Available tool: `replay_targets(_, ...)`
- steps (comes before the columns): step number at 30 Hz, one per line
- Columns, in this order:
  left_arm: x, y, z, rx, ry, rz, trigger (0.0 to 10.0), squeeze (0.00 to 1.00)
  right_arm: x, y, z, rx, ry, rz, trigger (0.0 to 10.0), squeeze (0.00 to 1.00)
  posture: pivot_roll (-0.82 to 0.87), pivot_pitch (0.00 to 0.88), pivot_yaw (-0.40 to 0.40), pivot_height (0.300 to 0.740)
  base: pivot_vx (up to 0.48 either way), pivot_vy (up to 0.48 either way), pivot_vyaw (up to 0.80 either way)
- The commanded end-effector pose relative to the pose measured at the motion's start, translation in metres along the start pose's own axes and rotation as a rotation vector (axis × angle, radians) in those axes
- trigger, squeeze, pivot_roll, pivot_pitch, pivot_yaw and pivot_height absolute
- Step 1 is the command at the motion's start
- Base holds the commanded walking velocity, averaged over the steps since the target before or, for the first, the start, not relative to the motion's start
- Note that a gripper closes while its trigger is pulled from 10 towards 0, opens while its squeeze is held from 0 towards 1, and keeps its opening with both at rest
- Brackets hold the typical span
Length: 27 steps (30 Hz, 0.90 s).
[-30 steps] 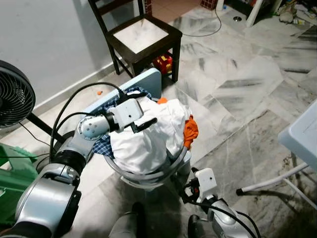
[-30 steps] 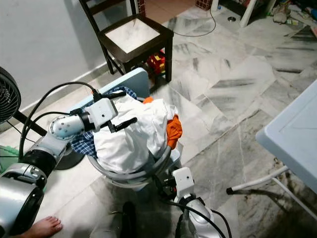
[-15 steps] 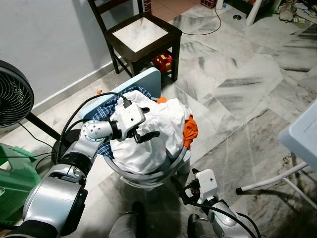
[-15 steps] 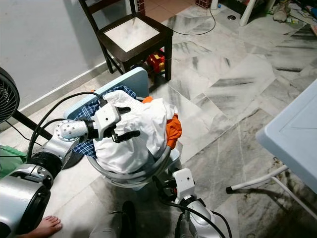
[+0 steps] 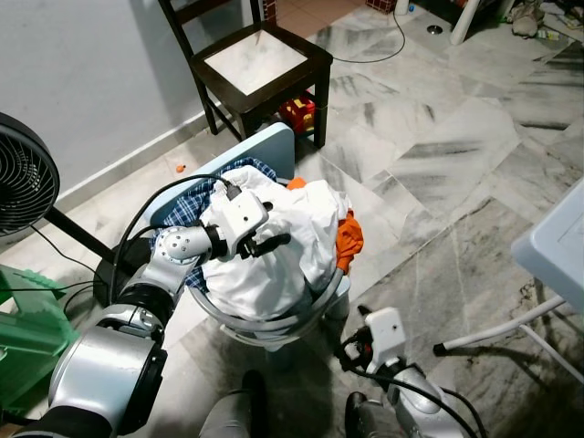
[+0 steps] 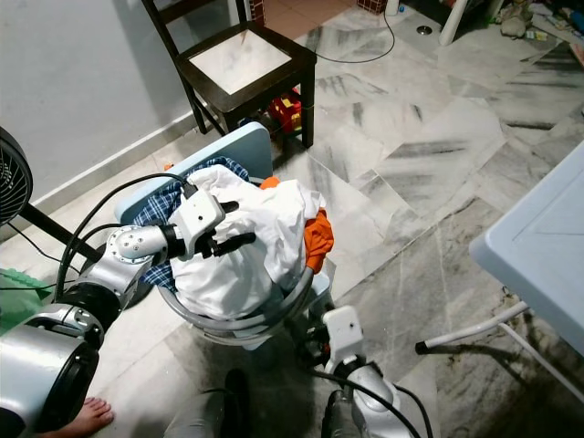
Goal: Hang hanger
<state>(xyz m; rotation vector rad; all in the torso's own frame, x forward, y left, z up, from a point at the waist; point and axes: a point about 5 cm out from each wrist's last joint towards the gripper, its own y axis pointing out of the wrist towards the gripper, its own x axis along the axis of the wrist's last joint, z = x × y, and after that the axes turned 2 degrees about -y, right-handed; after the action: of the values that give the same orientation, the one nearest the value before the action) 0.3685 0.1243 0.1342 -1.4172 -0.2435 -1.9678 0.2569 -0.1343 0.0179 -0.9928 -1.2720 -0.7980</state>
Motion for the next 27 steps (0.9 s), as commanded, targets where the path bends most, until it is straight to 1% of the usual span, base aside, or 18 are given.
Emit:
replay_targets(1, -0.005, -0.001, -0.004, 0.001, -0.009, 0.007, 0.0, 0.00, 0.010, -0.001, -0.006, -0.030, 0.007, -0.049, 10.0, 0.00, -0.05, 0.279, 0.074, 0.740, 0.000, 0.000, 0.00)
replay_targets(2, -0.005, -0.001, -0.004, 0.000, -0.009, 0.006, 0.0, 0.00, 0.013, 0.000, -0.007, -0.035, 0.004, -0.061, 10.0, 0.00, -0.05, 0.280, 0.076, 0.740, 0.000, 0.000, 0.00)
replay_targets(4, -0.006, 0.000, -0.006, 0.006, -0.011, -0.001, 0.0, 0.00, 0.027, 0.004, -0.011, -0.040, 0.002, -0.107, 10.0, 0.00, -0.06, 0.278, 0.067, 0.740, 0.000, 0.000, 0.00)
replay_targets(5, -0.006, 0.000, -0.006, 0.006, -0.011, -0.001, 0.0, 0.00, 0.027, 0.004, -0.011, -0.040, 0.002, -0.107, 10.0, 0.00, -0.06, 0.278, 0.067, 0.740, 0.000, 0.000, 0.00)
replay_targets(8, -0.005, 0.000, -0.006, 0.034, -0.024, -0.018, 0.0, 0.00, 0.038, 0.007, -0.008, 0.000, 0.002, -0.133, 10.0, 0.00, -0.06, 0.274, 0.059, 0.740, 0.000, 0.000, 0.00)
replay_targets(11, -0.005, -0.001, -0.005, 0.057, -0.035, -0.036, 0.0, 0.00, 0.042, 0.007, -0.005, 0.023, 0.013, -0.138, 10.0, 0.00, -0.06, 0.273, 0.053, 0.740, 0.000, 0.000, 0.00)
replay_targets(14, -0.009, -0.006, -0.006, 0.076, -0.036, -0.060, 0.0, 0.00, 0.042, 0.006, -0.005, 0.035, 0.007, -0.124, 10.0, 0.00, -0.07, 0.265, 0.042, 0.740, 0.000, 0.000, 0.00)
replay_targets(18, -0.016, -0.013, -0.006, 0.098, -0.043, -0.058, 0.0, 0.00, 0.041, 0.007, -0.006, 0.039, 0.002, -0.108, 10.0, 0.00, -0.07, 0.255, 0.042, 0.740, 0.000, 0.000, 0.00)
replay_targets(19, -0.018, -0.015, -0.005, 0.112, -0.060, -0.058, 0.0, 0.00, 0.040, 0.007, -0.006, 0.042, 0.004, -0.102, 10.0, 0.00, -0.06, 0.251, 0.039, 0.740, 0.000, 0.000, 0.00)
replay_targets(21, -0.019, -0.016, -0.005, 0.116, -0.064, -0.058, 0.0, 0.00, 0.040, 0.008, -0.006, 0.043, 0.005, -0.099, 10.0, 0.00, -0.06, 0.250, 0.039, 0.740, 0.000, 0.000, 0.00)
replay_targets(24, -0.020, -0.017, -0.005, 0.130, -0.070, -0.069, 0.0, 0.00, 0.038, 0.008, -0.002, 0.061, 0.010, -0.085, 10.0, 0.00, -0.06, 0.249, 0.039, 0.740, 0.000, 0.000, 0.00)
replay_targets(27, -0.017, -0.019, -0.003, 0.168, -0.051, -0.099, 0.0, 0.00, 0.038, 0.008, 0.001, 0.074, 0.018, -0.084, 10.0, 0.00, -0.06, 0.253, 0.041, 0.740, 0.000, 0.000, 0.00)
